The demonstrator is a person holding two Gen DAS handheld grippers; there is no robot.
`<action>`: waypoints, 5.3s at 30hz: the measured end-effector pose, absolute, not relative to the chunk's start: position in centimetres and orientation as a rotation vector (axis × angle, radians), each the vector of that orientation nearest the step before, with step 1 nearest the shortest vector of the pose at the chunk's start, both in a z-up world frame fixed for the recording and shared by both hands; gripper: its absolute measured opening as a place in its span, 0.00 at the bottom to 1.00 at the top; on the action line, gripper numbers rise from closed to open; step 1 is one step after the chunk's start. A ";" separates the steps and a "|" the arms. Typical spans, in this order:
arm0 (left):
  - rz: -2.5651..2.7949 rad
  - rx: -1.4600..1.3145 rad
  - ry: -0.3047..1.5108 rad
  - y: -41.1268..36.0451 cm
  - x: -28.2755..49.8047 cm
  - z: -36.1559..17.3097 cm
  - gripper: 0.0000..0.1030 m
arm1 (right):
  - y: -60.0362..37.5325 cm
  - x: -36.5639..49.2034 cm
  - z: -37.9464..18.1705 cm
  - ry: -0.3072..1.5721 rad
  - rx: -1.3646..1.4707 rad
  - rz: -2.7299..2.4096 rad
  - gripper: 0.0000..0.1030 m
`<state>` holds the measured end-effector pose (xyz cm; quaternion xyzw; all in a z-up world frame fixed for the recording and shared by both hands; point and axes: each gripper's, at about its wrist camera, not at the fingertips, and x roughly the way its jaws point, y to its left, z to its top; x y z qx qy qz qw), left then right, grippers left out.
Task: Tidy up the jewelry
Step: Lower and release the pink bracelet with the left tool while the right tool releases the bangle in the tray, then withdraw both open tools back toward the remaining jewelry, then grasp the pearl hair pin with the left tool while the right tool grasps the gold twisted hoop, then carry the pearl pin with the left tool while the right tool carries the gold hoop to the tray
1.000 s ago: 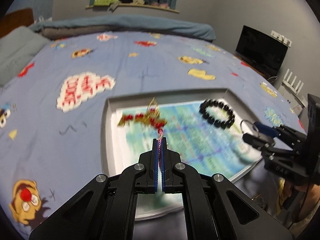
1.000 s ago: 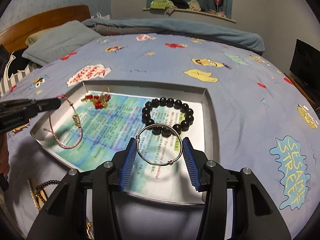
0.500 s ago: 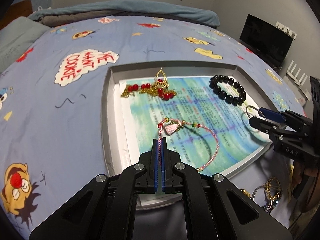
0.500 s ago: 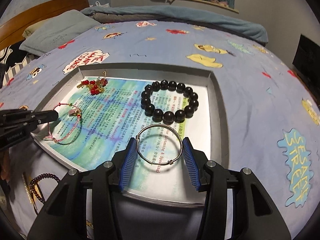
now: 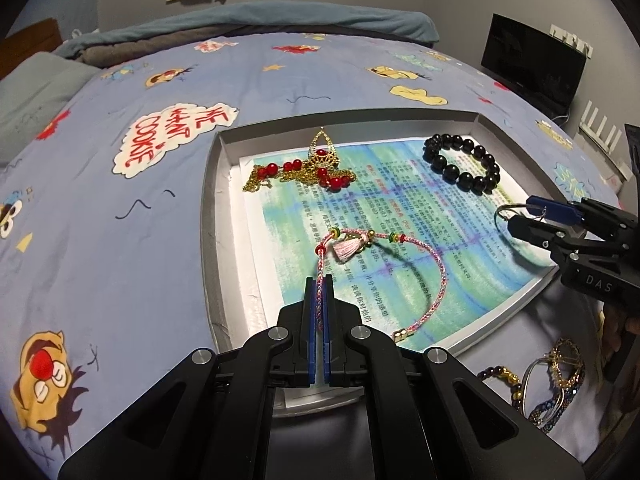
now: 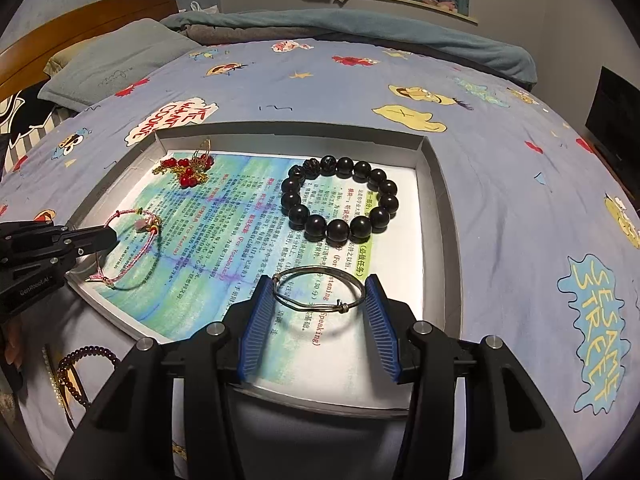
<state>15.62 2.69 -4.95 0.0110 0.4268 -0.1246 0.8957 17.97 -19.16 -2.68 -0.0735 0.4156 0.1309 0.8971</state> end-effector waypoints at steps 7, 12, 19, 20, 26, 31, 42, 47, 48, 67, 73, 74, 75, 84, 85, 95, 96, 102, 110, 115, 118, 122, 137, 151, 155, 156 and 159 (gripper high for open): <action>-0.254 0.016 0.882 2.9 15.5 -4.9 0.04 | -19.5 17.9 -2.4 0.849 -0.147 0.266 0.46; -0.250 -0.003 0.872 3.2 15.4 -4.6 0.09 | -19.8 17.5 -2.1 0.829 -0.137 0.263 0.47; -0.259 -0.025 0.858 3.3 14.9 -4.0 0.15 | -20.1 16.7 -1.4 0.791 -0.126 0.263 0.57; -0.259 -0.026 0.857 3.3 14.8 -4.0 0.15 | -20.1 16.6 -1.3 0.789 -0.127 0.263 0.57; -0.261 -0.046 0.816 3.8 13.9 -3.0 0.49 | -21.0 15.7 -0.6 0.763 -0.096 0.247 0.65; -0.260 -0.051 0.798 4.1 13.2 -2.2 0.50 | -21.8 14.8 -0.1 0.752 -0.071 0.243 0.69; -0.245 -0.074 0.738 5.3 10.6 0.0 0.84 | -22.5 12.3 1.8 0.700 -0.030 0.257 0.95; -0.240 -0.091 0.705 5.8 8.9 1.2 0.90 | -22.9 10.5 2.9 0.682 0.000 0.272 0.95; -0.242 -0.092 0.702 5.8 8.7 1.4 0.91 | -22.9 10.3 3.1 0.678 0.001 0.272 0.95; -0.222 -0.047 0.696 6.5 2.6 1.4 0.92 | -25.0 5.6 3.9 0.651 -0.008 0.227 0.95; -0.212 -0.065 0.740 6.7 1.9 -0.4 0.92 | -25.1 4.8 2.1 0.698 -0.002 0.227 0.95; -0.210 -0.060 0.749 6.6 1.8 -0.8 0.92 | -25.0 4.6 1.9 0.704 -0.003 0.229 0.95; -0.210 -0.054 0.755 6.5 1.7 -1.1 0.92 | -24.9 4.5 1.8 0.708 -0.006 0.232 0.95; -0.230 0.000 0.803 5.1 1.2 -3.6 0.92 | -24.0 3.3 0.2 0.743 -0.031 0.262 0.95; -0.234 0.006 0.802 4.9 1.2 -3.7 0.92 | -23.9 3.3 0.0 0.748 -0.030 0.266 0.95; -0.316 0.027 0.812 2.7 1.0 -4.8 0.91 | -22.6 3.0 -1.3 0.780 -0.049 0.311 0.95; -0.316 0.040 0.808 2.3 1.0 -4.9 0.91 | -22.6 3.0 -1.3 0.779 -0.047 0.311 0.95; -0.331 0.133 0.783 0.5 1.3 -5.6 0.88 | -22.7 3.1 -1.3 0.783 -0.044 0.315 0.95; -0.328 0.174 0.782 0.3 1.4 -6.1 0.69 | -21.9 3.2 -1.8 0.796 -0.047 0.338 0.95; -0.332 0.147 0.768 0.9 1.2 -5.6 0.69 | -21.0 3.4 -2.0 0.795 -0.063 0.341 0.95; -0.330 0.110 0.757 1.5 1.3 -4.9 0.69 | -20.1 3.8 -2.0 0.791 -0.082 0.353 0.93; -0.318 0.096 0.760 2.1 1.4 -4.8 0.69 | -19.0 4.5 -2.6 0.819 -0.088 0.380 0.73; -0.323 0.073 0.765 2.8 1.4 -4.8 0.69 | -17.4 5.2 -2.8 0.820 -0.137 0.393 0.38; -0.329 0.031 0.748 3.8 1.8 -3.5 0.69 | -18.6 4.8 -0.9 0.757 -0.127 0.396 0.37; -0.328 0.031 0.743 4.0 2.2 -3.0 0.69 | -19.2 5.2 -0.2 0.746 -0.115 0.390 0.37; -0.328 0.033 0.739 4.0 2.3 -2.7 0.69 | -19.3 5.3 0.1 0.739 -0.115 0.387 0.37; -0.330 0.035 0.729 4.2 3.0 -1.7 0.69 | -19.7 5.9 1.1 0.714 -0.116 0.382 0.37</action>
